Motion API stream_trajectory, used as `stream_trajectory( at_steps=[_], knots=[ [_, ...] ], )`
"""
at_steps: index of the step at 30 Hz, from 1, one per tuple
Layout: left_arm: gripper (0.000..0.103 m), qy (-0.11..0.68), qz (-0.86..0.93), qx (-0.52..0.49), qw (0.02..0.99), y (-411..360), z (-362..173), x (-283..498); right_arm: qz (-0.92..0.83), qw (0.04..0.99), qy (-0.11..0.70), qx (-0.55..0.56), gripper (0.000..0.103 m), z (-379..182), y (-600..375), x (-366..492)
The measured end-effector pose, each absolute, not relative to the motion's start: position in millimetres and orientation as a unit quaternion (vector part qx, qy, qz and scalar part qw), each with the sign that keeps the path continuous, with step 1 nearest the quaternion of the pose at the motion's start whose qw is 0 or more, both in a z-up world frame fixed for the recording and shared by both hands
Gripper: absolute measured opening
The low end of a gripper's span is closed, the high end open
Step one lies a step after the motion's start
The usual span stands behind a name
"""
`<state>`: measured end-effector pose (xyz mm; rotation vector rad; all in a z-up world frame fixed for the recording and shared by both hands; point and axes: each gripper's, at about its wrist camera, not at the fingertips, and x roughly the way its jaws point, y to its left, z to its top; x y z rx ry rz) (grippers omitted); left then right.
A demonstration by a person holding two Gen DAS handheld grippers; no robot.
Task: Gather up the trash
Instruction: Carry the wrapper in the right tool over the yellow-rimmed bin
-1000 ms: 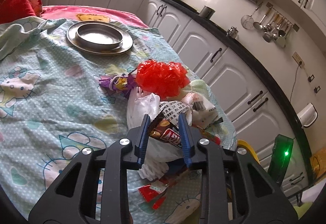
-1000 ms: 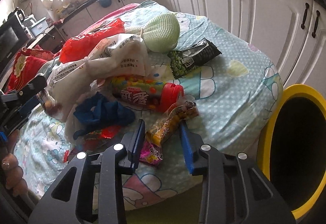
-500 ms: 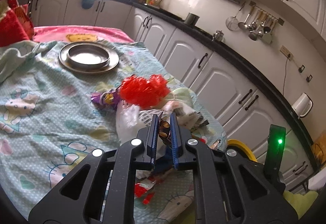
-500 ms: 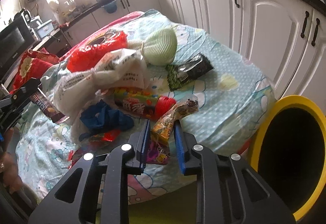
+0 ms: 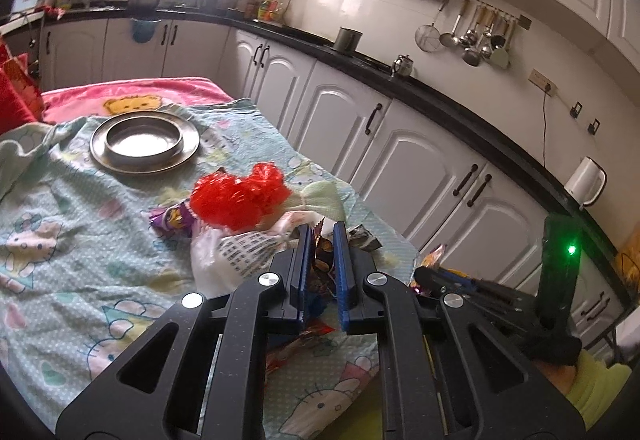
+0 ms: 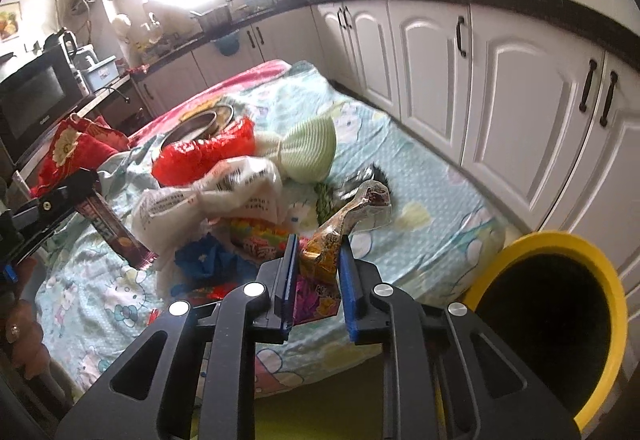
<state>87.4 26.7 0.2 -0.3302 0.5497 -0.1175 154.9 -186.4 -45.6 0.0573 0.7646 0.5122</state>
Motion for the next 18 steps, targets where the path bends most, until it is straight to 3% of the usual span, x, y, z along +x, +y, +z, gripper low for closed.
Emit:
stream_trajectory(
  at_steps=[18],
  knots=[
    [0.006,0.278,-0.102,-0.125,0.947,-28.7,6.0,111.4,0.211,0.922,0.325,0.023,0.019,-23.7,-241.1,142.4]
  ],
)
